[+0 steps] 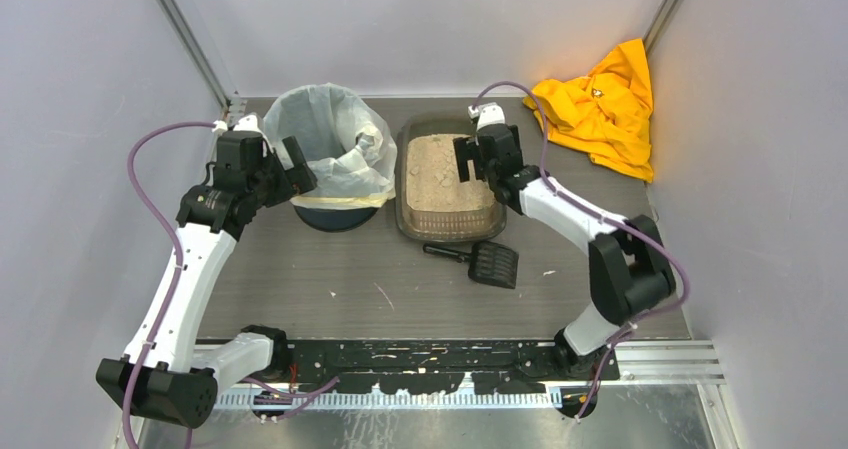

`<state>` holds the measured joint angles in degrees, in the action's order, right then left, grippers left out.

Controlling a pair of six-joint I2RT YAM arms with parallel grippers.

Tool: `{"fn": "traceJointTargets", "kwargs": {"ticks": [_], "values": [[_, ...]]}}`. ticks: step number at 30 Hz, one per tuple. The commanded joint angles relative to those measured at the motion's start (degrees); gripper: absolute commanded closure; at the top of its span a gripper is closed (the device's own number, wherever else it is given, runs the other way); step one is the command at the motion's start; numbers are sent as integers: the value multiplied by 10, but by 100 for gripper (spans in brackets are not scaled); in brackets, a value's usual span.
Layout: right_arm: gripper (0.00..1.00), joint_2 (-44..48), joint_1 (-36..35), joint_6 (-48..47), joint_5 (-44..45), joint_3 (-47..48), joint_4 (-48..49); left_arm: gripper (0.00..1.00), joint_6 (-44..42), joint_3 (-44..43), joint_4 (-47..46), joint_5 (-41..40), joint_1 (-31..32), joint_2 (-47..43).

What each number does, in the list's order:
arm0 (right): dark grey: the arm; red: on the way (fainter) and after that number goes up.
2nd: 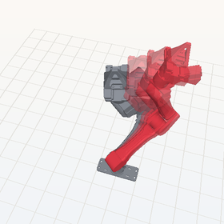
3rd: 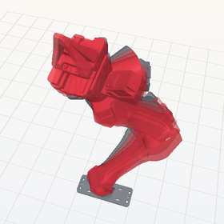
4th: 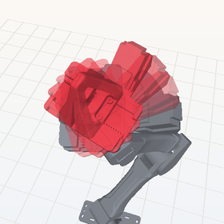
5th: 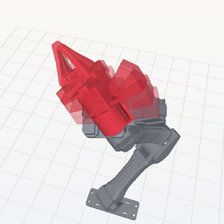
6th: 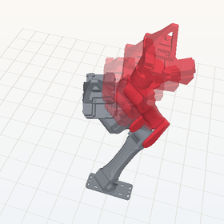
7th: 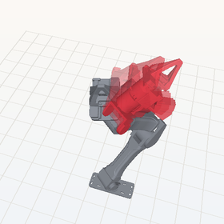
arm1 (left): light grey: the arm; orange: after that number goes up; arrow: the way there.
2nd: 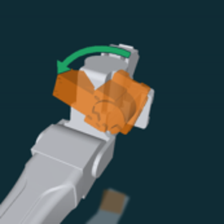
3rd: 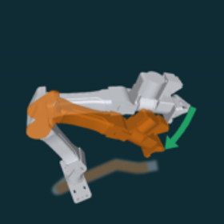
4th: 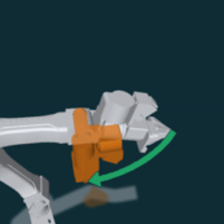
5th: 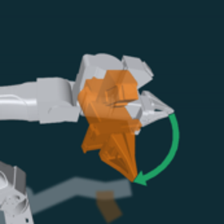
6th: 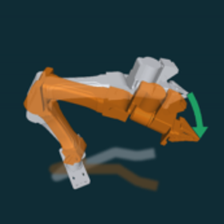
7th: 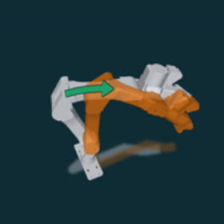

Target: Clean the litter box

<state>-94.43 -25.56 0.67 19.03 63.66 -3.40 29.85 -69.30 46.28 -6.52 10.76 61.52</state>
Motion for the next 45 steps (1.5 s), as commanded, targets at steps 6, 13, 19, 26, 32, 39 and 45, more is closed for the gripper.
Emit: {"fn": "traceJointTargets", "kwargs": {"ticks": [6,13,19,26,32,39,45], "values": [[0,178,-39,49,-40,-95,7,3,6,-43,-6,34,11,-41],[0,268,-134,53,-67,-203,-30,7,17,-12,-25,63,31,-68],[0,279,-251,59,36,-219,-101,7,14,4,-24,63,32,-82],[0,224,-269,71,41,-206,-105,7,10,7,-28,80,31,-89],[0,153,-279,75,44,-149,-166,7,7,9,-29,73,31,-88],[0,83,-289,58,54,-114,-189,7,3,11,-25,70,30,-85],[0,63,-289,67,34,-100,-205,7,0,9,-23,70,30,-79]]}}
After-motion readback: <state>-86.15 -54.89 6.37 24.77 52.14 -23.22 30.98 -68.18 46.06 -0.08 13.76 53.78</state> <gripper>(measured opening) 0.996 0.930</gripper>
